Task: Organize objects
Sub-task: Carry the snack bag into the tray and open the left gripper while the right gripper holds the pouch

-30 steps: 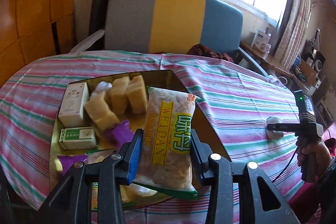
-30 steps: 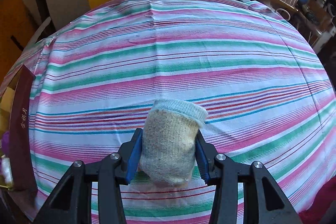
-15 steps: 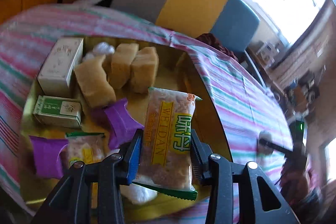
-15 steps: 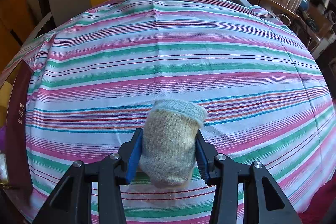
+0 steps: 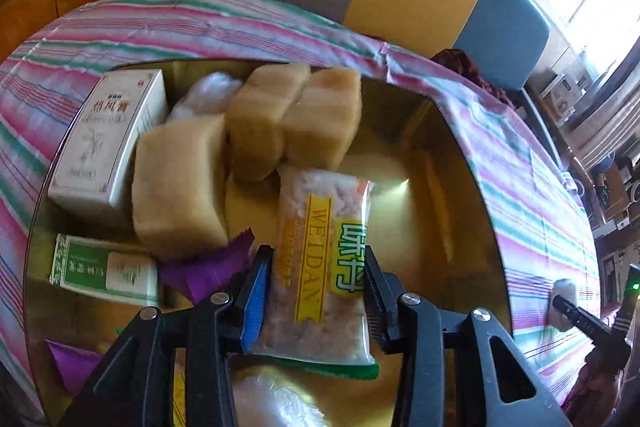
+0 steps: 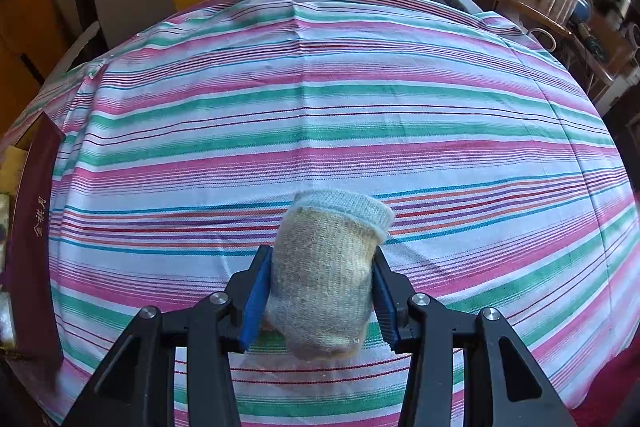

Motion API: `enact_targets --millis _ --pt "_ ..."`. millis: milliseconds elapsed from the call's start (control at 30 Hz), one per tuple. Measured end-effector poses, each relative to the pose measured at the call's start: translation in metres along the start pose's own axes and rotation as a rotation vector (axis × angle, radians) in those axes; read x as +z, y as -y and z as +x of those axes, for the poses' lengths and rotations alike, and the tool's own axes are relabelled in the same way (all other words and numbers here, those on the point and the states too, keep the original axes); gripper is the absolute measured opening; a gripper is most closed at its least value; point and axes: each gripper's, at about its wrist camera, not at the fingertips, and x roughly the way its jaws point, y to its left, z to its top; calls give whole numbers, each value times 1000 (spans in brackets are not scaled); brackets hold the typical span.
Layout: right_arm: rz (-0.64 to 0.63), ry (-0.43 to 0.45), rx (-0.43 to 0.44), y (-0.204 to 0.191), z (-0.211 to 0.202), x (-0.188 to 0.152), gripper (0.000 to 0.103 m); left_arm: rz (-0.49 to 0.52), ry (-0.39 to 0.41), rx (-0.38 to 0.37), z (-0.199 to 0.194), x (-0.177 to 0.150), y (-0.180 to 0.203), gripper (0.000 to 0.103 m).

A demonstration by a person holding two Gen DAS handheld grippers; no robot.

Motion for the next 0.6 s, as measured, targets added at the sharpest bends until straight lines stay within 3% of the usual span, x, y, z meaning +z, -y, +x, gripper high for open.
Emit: enact_targets --millis 233,600 --pt "-1 0 -3 -1 1 0 47 45 42 9 -11 -4 3 46" --pt "-23 7 -19 -4 -1 -1 47 119 220 46 -74 -16 8 46"
